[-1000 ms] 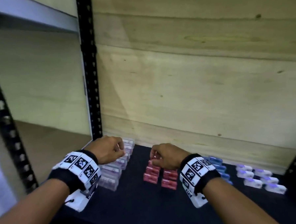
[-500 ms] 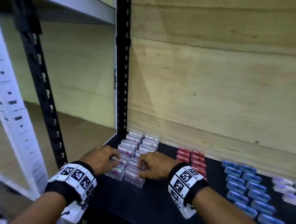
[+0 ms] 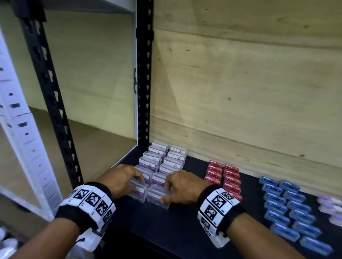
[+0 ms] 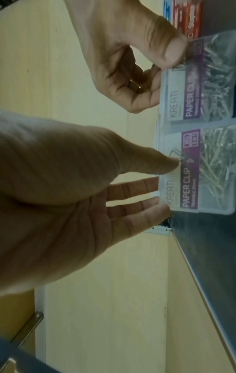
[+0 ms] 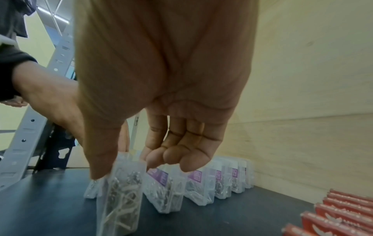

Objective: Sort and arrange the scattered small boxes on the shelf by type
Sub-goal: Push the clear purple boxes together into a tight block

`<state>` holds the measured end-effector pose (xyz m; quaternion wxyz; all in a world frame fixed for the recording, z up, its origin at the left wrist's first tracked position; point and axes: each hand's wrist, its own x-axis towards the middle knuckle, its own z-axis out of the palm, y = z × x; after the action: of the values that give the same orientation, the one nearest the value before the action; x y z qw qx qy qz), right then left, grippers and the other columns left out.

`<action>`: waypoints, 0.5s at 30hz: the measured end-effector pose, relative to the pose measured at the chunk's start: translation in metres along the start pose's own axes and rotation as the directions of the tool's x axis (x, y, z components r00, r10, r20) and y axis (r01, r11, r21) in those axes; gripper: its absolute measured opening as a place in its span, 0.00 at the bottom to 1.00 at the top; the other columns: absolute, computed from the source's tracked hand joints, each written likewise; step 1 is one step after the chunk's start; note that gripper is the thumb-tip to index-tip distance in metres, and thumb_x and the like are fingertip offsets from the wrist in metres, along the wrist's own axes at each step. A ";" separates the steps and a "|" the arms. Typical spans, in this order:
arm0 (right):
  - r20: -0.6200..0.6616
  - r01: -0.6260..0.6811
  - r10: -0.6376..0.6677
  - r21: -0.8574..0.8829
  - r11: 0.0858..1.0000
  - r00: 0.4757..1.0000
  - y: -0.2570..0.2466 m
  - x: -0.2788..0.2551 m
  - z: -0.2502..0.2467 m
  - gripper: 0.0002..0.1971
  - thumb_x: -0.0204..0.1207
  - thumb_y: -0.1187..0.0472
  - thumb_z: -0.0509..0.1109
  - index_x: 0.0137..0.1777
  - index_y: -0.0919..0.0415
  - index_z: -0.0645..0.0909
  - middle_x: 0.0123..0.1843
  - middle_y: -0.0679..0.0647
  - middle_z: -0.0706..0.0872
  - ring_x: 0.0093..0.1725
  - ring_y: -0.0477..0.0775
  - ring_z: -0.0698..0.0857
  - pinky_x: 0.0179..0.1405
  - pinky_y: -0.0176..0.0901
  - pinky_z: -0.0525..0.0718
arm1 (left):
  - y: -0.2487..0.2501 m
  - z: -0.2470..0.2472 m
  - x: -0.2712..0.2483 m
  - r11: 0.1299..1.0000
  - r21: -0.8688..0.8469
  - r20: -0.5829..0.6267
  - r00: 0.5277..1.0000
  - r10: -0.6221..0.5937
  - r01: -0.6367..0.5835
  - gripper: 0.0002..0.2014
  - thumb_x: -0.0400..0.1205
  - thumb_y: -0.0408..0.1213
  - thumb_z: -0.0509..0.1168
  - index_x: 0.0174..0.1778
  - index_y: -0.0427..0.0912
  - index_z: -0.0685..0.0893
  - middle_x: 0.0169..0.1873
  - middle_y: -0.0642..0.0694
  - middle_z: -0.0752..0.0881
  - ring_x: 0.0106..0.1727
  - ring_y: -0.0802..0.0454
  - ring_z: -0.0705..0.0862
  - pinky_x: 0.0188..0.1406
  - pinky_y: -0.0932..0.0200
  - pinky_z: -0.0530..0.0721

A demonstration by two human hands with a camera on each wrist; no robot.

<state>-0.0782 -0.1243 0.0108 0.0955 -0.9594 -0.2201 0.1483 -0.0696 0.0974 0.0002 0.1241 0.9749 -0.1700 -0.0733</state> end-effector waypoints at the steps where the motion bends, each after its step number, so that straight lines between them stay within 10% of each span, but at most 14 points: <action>1: 0.015 -0.005 0.005 0.003 1.000 1.000 -0.001 -0.004 0.001 0.18 0.75 0.44 0.75 0.55 0.58 0.84 0.52 0.53 0.88 0.50 0.53 0.86 0.54 0.52 0.87 | 0.001 0.002 -0.003 1.000 -0.010 0.002 1.000 0.006 -0.006 0.11 0.79 0.42 0.71 0.55 0.61 0.86 0.54 0.60 0.81 0.54 0.61 0.76 0.55 0.66 0.74; 15: 0.075 -0.009 0.004 0.066 0.998 0.997 -0.005 -0.038 0.011 0.15 0.75 0.43 0.76 0.51 0.54 0.85 0.47 0.48 0.88 0.46 0.47 0.86 0.50 0.46 0.87 | 0.011 0.022 -0.029 0.993 -0.108 -0.075 0.997 0.036 -0.044 0.07 0.77 0.45 0.74 0.47 0.63 0.86 0.46 0.61 0.84 0.42 0.66 0.79 0.43 0.68 0.75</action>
<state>-0.1165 -0.1358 0.0112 0.1185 -0.9502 -0.2153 0.1916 -0.1044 0.0927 -0.0153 0.1849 0.9650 -0.1804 -0.0444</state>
